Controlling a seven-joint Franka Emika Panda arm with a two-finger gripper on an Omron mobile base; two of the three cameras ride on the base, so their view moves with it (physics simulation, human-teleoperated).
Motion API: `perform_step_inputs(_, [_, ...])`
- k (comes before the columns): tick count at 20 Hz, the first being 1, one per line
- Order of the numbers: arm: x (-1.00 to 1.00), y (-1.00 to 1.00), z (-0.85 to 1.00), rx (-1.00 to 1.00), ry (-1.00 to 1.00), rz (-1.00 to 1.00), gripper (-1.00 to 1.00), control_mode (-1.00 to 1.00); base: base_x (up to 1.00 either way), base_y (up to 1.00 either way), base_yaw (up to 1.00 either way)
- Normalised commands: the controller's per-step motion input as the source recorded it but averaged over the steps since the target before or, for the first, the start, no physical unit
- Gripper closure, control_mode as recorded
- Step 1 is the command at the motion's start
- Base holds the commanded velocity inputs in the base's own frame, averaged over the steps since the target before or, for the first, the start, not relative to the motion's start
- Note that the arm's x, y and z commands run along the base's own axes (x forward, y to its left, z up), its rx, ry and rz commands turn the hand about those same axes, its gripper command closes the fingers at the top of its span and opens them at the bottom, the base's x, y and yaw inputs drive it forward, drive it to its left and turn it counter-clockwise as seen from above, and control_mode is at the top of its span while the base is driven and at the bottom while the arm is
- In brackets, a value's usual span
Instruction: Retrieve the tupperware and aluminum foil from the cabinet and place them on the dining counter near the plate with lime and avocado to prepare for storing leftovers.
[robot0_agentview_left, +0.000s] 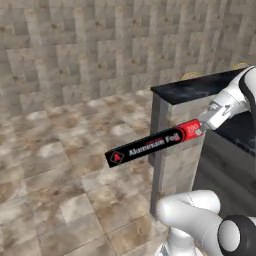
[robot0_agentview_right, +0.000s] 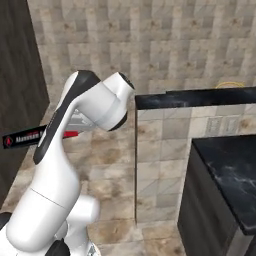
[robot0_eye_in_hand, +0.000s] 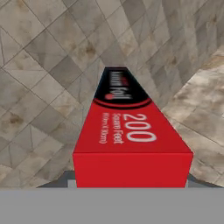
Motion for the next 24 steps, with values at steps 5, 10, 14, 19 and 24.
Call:
perform_step_inputs(5, [0.0,0.0,0.0,0.0,0.0,0.0,1.0,1.0,0.81,1.0,-0.51])
perform_step_inputs(10, [0.0,0.0,0.0,0.0,0.0,0.0,1.0,1.0,0.82,1.0,-0.53])
perform_step_inputs(14, [0.0,0.0,0.0,0.0,0.0,0.0,1.0,1.0,0.83,1.0,-0.55])
perform_step_inputs(19, [0.0,0.0,0.0,0.0,0.0,0.0,1.0,1.0,0.83,1.0,-0.55])
perform_step_inputs(24, [0.0,0.0,0.0,0.0,0.0,0.0,1.0,1.0,0.75,1.0,-0.54])
